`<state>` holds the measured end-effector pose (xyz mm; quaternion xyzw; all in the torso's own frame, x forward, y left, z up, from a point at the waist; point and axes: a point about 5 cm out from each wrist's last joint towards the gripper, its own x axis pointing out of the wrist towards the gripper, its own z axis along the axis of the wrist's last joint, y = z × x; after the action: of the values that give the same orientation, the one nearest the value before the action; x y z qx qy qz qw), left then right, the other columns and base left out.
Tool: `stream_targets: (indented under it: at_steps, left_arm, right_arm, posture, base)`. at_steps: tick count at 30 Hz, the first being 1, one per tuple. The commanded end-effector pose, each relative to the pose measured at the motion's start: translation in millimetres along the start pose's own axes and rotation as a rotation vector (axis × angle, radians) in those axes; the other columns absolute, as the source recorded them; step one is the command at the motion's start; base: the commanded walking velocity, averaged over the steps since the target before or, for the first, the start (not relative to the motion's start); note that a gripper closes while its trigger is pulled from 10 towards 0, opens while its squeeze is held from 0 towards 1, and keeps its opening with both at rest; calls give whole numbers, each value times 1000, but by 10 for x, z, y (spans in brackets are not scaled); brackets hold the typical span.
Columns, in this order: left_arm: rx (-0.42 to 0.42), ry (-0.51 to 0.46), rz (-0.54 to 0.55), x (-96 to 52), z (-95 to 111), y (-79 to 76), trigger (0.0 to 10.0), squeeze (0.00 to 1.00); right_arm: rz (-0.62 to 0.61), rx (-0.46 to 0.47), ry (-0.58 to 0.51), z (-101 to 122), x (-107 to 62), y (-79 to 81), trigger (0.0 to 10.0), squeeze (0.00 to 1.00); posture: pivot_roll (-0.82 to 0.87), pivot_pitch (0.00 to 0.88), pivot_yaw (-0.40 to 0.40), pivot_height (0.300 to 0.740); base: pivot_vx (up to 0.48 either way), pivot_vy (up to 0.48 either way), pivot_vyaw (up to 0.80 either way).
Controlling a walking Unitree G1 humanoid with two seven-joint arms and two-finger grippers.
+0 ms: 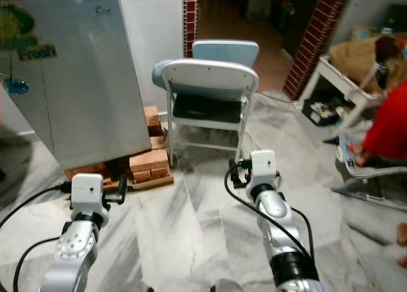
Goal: Restocking fridge
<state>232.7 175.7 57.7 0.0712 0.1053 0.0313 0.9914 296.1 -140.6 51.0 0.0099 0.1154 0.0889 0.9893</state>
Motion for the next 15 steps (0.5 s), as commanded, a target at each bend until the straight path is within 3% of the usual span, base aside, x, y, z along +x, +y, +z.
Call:
stream_targets:
  at_steps: [1, 6, 10, 15]
  left_arm:
    - [-15, -24, -23, 13, 71, -54, 10000, 0]
    - [-24, -37, -43, 10, 104, -46, 10000, 0]
    - [-90, -9, -45, 9, 92, -44, 10000, 0]
    - [-69, -28, -61, 20, 127, -45, 10000, 0]
  right_arm:
    - [-38, -14, -3, 33, -6, -116, 10000, 0]
    - [-31, -10, 0, 36, 3, -92, 10000, 0]
    - [-40, -35, 7, 36, 19, -107, 10000, 0]
    - [-71, -31, 17, 59, 66, -189, 10000, 0]
  posture:
    - [19, 49, 17, 740]
    - [24, 53, 19, 740]
    - [28, 53, 21, 740]
    - [29, 54, 23, 740]
  base:
    - [0, 480, -800]
    - [0, 480, -800]
    - [0, 480, -800]
    - [0, 480, -800]
